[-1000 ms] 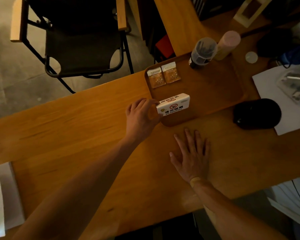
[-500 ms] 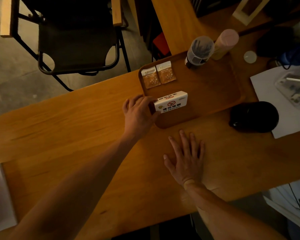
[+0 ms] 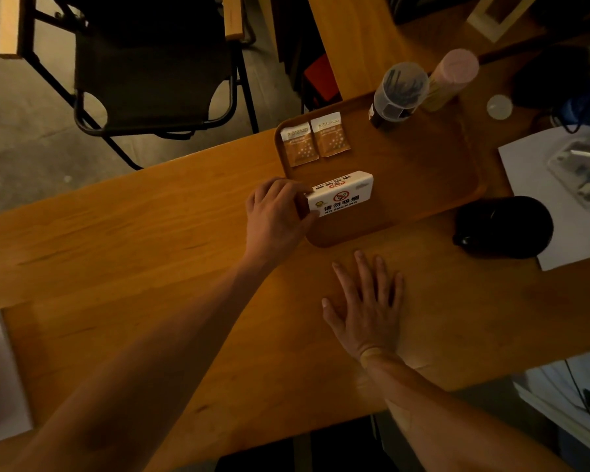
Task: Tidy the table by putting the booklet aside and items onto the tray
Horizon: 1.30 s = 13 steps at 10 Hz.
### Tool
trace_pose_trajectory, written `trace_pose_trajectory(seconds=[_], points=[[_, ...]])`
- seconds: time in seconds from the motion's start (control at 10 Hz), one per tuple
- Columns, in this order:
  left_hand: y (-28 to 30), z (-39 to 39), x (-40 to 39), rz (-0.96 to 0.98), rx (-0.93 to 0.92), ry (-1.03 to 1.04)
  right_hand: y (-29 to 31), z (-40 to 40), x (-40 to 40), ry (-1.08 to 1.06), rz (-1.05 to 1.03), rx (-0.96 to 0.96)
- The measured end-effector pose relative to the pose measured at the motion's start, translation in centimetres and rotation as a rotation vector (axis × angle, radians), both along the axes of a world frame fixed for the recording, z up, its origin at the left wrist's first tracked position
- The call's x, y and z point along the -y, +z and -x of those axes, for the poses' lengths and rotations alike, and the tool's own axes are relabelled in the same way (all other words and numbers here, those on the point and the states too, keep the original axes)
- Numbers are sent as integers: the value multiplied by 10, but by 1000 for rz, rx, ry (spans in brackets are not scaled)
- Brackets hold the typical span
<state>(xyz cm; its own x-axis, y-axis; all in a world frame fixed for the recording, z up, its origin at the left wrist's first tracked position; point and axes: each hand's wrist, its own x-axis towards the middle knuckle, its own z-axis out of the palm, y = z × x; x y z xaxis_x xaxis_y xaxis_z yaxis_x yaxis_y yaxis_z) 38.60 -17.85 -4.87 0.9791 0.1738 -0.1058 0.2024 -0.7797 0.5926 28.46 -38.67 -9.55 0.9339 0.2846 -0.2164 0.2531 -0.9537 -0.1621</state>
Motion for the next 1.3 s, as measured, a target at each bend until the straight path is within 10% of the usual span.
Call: trace_pose_trajectory(seconds=[1.3], points=[[2,27,-15,26,-32,74,3,-1,-1,13,4,16]])
